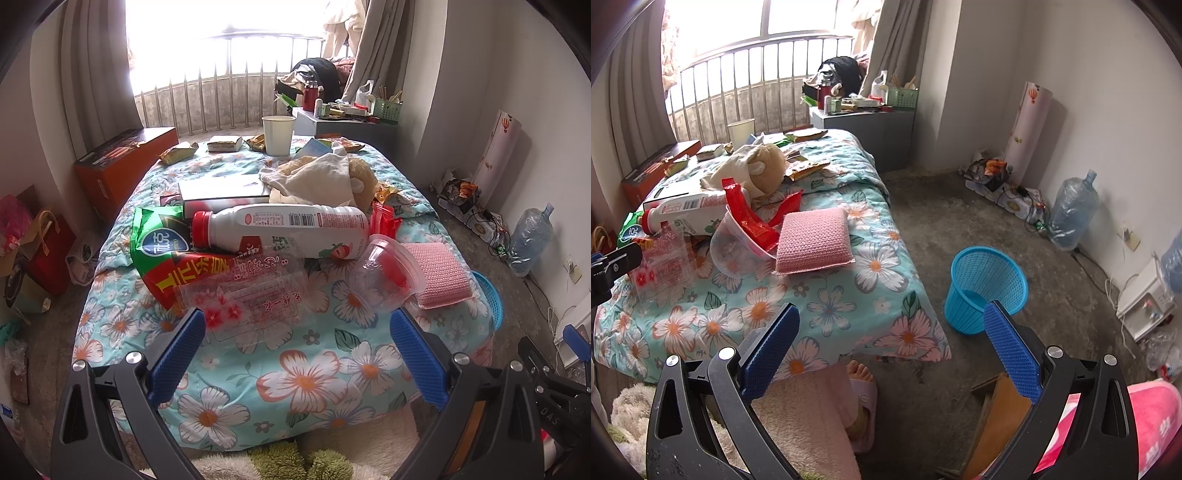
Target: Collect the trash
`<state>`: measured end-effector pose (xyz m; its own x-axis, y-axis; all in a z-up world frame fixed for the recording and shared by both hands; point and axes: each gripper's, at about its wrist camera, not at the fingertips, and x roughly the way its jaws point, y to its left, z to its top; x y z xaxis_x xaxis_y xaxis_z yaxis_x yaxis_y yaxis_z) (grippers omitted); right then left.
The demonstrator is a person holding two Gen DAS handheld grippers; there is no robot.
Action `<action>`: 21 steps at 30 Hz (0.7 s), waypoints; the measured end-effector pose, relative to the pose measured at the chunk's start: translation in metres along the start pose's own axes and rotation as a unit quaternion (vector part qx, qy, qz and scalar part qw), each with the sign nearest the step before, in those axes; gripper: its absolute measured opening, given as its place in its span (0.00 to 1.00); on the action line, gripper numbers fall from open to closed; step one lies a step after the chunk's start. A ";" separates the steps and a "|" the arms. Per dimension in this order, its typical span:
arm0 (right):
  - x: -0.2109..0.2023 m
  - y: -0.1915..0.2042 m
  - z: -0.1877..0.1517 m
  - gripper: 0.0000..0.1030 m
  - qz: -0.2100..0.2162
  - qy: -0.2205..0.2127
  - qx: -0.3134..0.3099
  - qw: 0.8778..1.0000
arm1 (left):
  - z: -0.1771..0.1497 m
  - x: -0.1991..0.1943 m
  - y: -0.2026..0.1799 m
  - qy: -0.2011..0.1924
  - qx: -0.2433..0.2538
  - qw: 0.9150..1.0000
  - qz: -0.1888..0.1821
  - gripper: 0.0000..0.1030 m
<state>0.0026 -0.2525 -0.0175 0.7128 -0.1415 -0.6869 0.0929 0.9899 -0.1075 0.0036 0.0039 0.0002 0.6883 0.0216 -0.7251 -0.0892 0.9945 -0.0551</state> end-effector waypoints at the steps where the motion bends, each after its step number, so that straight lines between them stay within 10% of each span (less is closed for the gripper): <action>1: 0.000 0.000 0.000 0.93 0.000 0.001 0.000 1.000 | 0.000 0.000 0.000 0.000 0.000 1.000 0.000 0.95; 21: 0.001 0.001 0.000 0.93 0.001 0.001 0.000 1.000 | -0.003 0.001 0.001 0.002 0.000 1.000 0.002 0.95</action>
<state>0.0036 -0.2521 -0.0178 0.7112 -0.1394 -0.6890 0.0912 0.9902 -0.1062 0.0021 0.0051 -0.0023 0.6858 0.0243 -0.7274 -0.0908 0.9945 -0.0525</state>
